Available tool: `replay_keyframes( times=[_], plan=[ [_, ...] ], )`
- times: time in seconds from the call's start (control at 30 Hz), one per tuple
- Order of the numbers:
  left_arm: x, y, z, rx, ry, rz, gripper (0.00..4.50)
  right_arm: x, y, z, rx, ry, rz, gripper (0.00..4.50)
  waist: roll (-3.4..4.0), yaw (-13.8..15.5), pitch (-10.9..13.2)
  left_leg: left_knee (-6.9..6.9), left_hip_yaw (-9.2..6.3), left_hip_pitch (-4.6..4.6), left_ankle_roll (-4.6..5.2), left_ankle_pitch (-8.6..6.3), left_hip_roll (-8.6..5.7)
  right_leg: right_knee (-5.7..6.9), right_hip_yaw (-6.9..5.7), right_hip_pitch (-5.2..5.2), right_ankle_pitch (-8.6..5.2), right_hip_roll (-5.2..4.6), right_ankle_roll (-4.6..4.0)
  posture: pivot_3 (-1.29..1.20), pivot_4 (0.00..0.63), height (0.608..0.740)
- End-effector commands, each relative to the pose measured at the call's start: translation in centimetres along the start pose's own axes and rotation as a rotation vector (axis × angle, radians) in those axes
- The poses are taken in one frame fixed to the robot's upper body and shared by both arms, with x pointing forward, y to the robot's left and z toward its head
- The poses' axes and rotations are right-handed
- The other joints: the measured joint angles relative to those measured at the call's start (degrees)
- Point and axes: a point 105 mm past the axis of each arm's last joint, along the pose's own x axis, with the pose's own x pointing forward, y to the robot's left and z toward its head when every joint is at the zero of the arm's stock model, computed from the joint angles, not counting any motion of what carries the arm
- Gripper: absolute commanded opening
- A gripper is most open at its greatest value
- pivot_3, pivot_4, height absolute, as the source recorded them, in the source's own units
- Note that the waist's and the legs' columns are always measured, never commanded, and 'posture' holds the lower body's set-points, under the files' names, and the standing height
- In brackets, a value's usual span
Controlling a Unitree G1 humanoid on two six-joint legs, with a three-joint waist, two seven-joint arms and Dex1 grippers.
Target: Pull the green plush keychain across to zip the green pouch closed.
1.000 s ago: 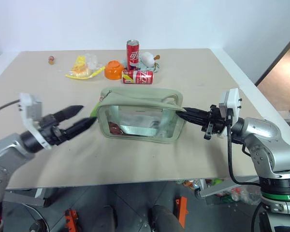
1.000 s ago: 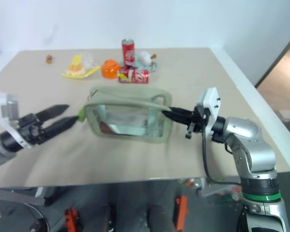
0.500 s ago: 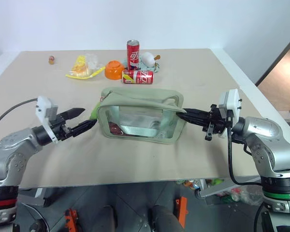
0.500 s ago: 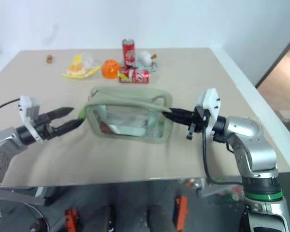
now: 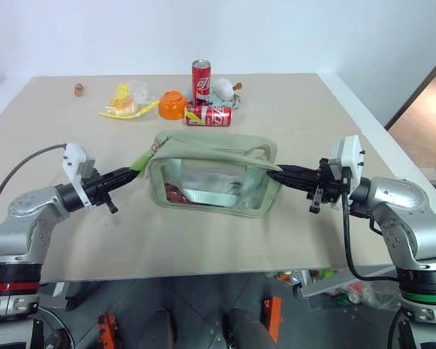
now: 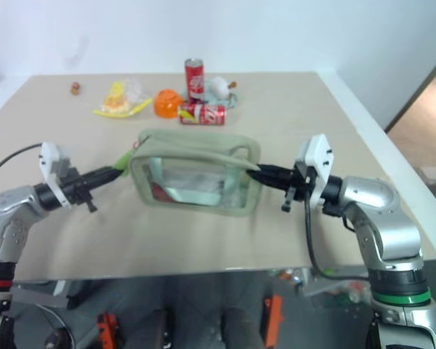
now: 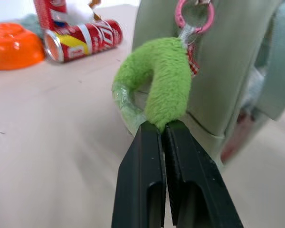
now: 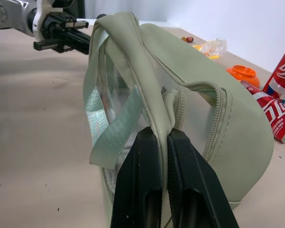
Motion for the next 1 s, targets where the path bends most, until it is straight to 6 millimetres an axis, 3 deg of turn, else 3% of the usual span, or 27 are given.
replay_keyframes(
  times=[0.03, 0.2, 0.33, 0.5, 0.7, 0.93, 1.0],
  plan=[
    [-0.1, 0.6, 4.2, 0.123, -0.103, 0.031, 0.04, -0.3, -0.1, 1.3, -0.05, -0.015, 0.003, 0.0, 0.0, 0.0, 0.0, 0.0, 0.0, 0.0, 0.0, 0.0, 0.0, 0.0, 0.0, 0.0, 0.0, 0.0, 0.0, 0.0, 0.15, 0.74],
    [1.0, -1.0, 10.9, 0.264, -0.228, -0.025, 0.04, -0.3, -0.2, 1.3, -0.047, -0.011, 0.005, 0.0, -0.05, 0.0, 0.01, 0.04, -0.08, -0.06, -0.01, 0.0, 0.0, 0.0, -0.04, 0.01, 0.01, 0.01, 0.02, 0.0, 0.15, 0.74],
    [3.4, -4.2, 12.9, 0.335, -0.239, -0.17, 0.04, -0.2, -0.3, 1.0, -0.047, -0.004, 0.015, 0.0, -0.04, 0.0, 0.01, 0.03, -0.07, -0.03, -0.01, 0.0, -0.04, 0.0, -0.02, 0.05, 0.0, -0.02, 0.05, 0.0, 0.15, 0.74],
    [7.0, -7.8, 12.1, 0.351, -0.226, -0.35, 0.04, 0.0, -0.5, 0.9, -0.051, -0.004, 0.023, 0.0, -0.04, 0.01, 0.0, 0.06, -0.1, -0.02, -0.01, 0.01, -0.05, 0.0, -0.03, 0.07, 0.0, 0.02, 0.08, 0.0, 0.15, 0.74],
    [9.5, -9.4, 10.3, 0.38, -0.18, -0.45, 0.04, 0.0, -0.5, 0.9, -0.055, -0.005, 0.02, 0.0, -0.03, -0.03, 0.01, 0.07, -0.16, -0.03, -0.01, 0.01, -0.04, 0.0, -0.02, 0.05, 0.03, 0.07, 0.04, 0.0, 0.15, 0.74],
    [9.4, -8.8, 9.0, 0.357, -0.08, -0.472, 0.04, -0.4, -0.3, 0.7, -0.062, 0.006, 0.006, 0.0, -0.03, -0.01, 0.01, 0.09, -0.19, -0.04, -0.01, 0.01, -0.05, 0.0, -0.03, 0.08, 0.02, 0.07, 0.05, 0.0, 0.15, 0.74],
    [9.1, -8.7, 8.8, 0.345, -0.056, -0.478, 0.67, -0.4, -0.3, 0.7, -0.064, 0.007, 0.006, 0.0, -0.03, -0.04, 0.01, 0.09, -0.18, -0.03, -0.01, 0.01, -0.04, 0.0, -0.02, 0.08, 0.01, 0.07, 0.07, 0.0, 0.15, 0.74]
  ],
)
